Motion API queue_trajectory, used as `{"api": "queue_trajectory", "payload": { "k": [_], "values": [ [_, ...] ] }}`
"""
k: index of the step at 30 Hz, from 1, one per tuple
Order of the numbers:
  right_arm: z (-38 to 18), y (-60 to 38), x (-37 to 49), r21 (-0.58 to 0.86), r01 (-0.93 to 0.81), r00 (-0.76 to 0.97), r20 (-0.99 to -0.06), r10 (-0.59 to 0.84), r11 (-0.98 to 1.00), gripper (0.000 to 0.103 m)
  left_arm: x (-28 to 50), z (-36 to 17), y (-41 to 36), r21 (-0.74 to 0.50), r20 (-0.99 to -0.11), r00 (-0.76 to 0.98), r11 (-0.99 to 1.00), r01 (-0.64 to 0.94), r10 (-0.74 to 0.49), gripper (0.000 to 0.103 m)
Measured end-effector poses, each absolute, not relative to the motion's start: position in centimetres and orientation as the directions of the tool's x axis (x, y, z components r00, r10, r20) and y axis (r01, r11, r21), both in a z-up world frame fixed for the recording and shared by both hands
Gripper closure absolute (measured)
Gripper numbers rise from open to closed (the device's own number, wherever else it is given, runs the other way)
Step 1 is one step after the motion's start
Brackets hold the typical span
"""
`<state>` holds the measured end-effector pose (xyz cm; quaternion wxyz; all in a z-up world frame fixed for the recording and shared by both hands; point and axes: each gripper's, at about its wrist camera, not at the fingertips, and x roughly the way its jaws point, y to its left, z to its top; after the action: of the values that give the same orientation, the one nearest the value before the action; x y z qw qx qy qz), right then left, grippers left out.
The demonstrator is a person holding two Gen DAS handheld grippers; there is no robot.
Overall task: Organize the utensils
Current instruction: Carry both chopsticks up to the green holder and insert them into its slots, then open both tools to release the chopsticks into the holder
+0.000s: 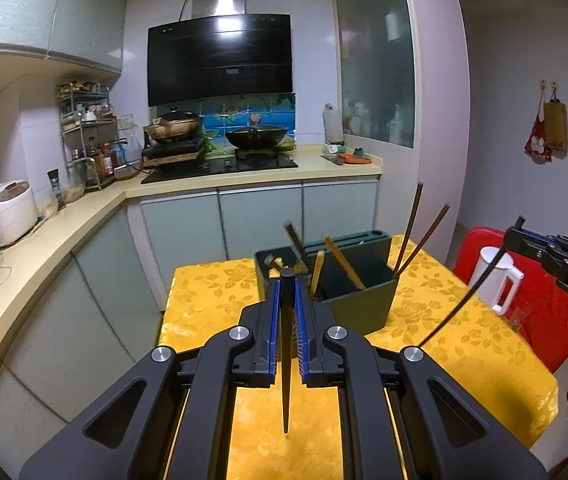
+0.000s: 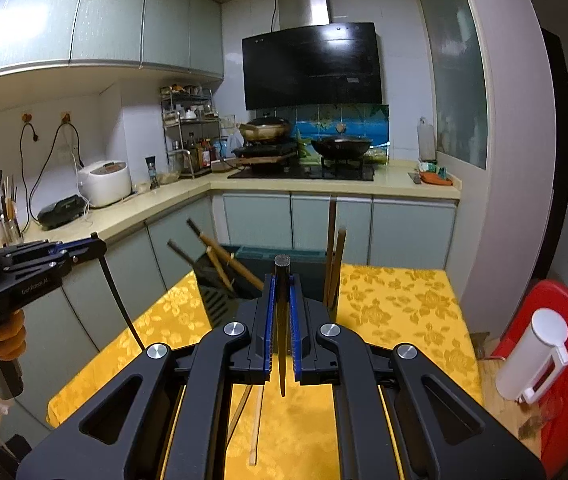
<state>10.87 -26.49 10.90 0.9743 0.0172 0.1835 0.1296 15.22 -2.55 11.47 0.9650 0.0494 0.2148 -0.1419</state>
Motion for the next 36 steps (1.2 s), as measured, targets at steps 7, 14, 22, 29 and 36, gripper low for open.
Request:
{"api": "queue_trajectory", "payload": {
  "k": [7, 14, 22, 29, 36],
  "values": [
    [14.6, -26.7, 12.5, 0.068, -0.260, 0.910, -0.316, 0.268, 0.963, 0.095, 16.9, 15.2, -3.8, -0.003, -0.432, 0.838, 0.930, 0.368, -0.333, 0.096],
    [18.1, -25.8, 14.2, 0.009, -0.260, 0.925, -0.286, 0.251, 0.966, 0.095, 18.7, 19.9, -6.1, -0.045, -0.421, 0.813, 0.905, 0.424, -0.402, 0.096],
    [19.8, -26.6, 16.6, -0.001, -0.239, 0.934, -0.274, 0.230, 0.971, 0.095, 21.3, 24.4, -9.0, -0.038, -0.370, 0.834, 0.904, 0.427, -0.409, 0.096],
    [20.2, -27.0, 18.6, 0.007, -0.228, 0.934, -0.279, 0.221, 0.974, 0.095, 24.9, 26.4, -10.6, -0.057, -0.327, 0.865, 0.922, 0.383, -0.380, 0.096],
    [18.9, -26.9, 20.8, 0.011, -0.221, 0.920, -0.330, 0.212, 0.975, 0.096, 28.6, 23.4, -11.8, -0.030, -0.377, 0.869, 0.941, 0.336, -0.322, 0.096]
  ]
}}
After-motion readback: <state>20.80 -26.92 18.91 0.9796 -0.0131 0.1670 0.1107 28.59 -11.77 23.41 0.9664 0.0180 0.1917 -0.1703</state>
